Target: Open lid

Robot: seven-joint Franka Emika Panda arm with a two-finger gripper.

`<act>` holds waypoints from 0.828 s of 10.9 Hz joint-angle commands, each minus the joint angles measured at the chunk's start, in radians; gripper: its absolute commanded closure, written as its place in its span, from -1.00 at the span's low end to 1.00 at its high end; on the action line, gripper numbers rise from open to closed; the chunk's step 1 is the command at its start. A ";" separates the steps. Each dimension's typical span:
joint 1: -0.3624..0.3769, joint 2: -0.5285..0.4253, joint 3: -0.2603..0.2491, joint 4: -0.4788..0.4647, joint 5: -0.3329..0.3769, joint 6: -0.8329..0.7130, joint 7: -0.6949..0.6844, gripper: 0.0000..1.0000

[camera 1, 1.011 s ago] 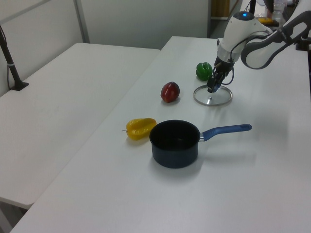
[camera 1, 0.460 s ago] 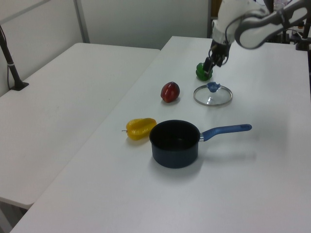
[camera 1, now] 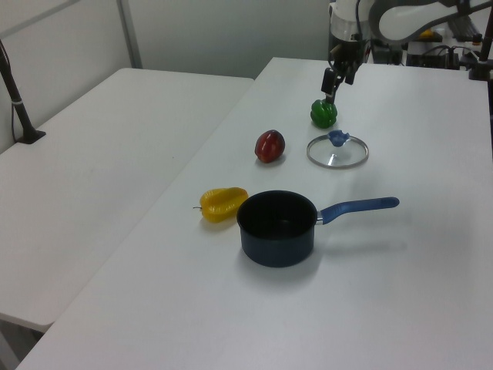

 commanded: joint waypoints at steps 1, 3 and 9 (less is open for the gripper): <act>0.055 -0.099 -0.015 0.006 0.131 -0.190 -0.151 -1.00; 0.053 -0.154 -0.023 0.005 0.153 -0.297 -0.261 -1.00; 0.090 -0.239 -0.185 0.049 0.222 -0.437 -0.409 -1.00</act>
